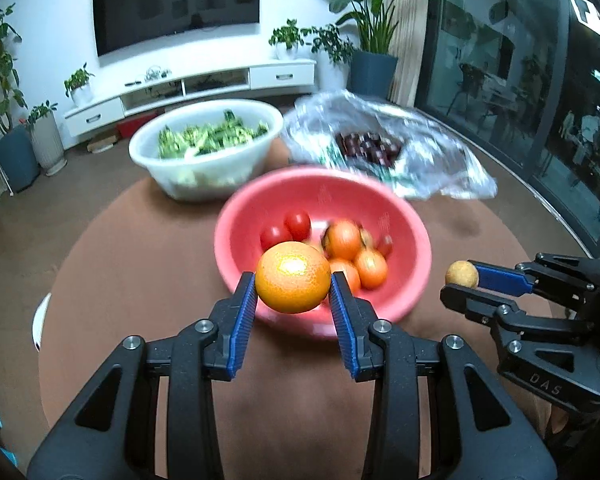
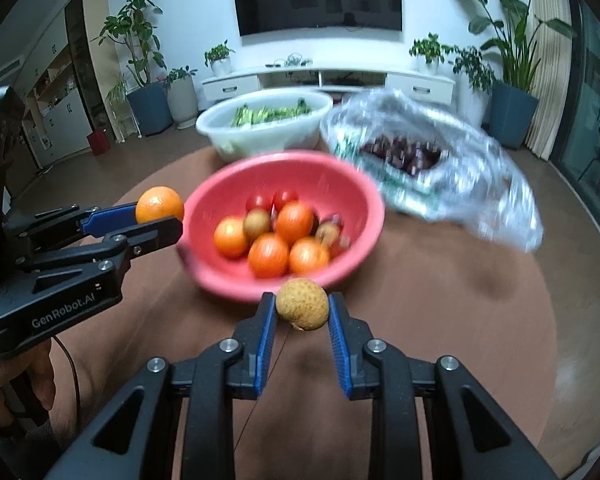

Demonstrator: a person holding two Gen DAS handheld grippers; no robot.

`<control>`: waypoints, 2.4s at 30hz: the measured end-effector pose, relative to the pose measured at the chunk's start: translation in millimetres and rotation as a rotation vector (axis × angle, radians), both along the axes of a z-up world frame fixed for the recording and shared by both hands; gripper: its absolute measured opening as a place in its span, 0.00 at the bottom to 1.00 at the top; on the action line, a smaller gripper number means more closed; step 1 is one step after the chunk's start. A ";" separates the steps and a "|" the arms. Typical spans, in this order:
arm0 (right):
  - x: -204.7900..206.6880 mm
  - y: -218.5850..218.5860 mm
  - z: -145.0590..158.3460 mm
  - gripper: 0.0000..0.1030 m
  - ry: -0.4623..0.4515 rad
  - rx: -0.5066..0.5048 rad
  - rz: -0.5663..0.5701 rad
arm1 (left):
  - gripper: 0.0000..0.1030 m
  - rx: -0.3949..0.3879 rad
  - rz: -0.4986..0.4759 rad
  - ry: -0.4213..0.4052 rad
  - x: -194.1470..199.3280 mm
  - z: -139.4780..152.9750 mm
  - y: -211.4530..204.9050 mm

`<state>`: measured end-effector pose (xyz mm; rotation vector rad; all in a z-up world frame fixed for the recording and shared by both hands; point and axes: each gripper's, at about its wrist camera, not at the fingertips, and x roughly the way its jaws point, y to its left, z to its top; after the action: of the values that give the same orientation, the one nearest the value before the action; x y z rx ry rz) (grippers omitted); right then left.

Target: Organize fruits

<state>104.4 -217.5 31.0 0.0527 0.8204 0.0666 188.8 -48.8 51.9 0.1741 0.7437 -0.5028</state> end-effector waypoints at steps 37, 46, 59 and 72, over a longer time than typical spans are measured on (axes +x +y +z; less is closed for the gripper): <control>137.0 -0.3 -32.8 0.38 0.104 0.045 0.052 | 0.64 0.061 0.020 0.049 75.9 -53.6 -41.6; 127.4 -7.1 -25.4 0.50 0.075 0.055 0.027 | 0.81 0.073 0.043 0.004 64.5 -42.6 -39.2; 37.1 -5.1 37.0 0.90 -0.171 0.063 -0.024 | 1.00 0.076 0.183 -0.337 -56.5 27.5 -12.2; -99.5 -2.1 101.3 1.00 -0.376 -0.036 -0.110 | 1.00 -0.062 0.461 -0.175 -144.2 53.6 52.3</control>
<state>4.9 -219.6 132.2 0.0491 0.4416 -0.0413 44.6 3.6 105.6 -0.0138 0.5724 -0.0697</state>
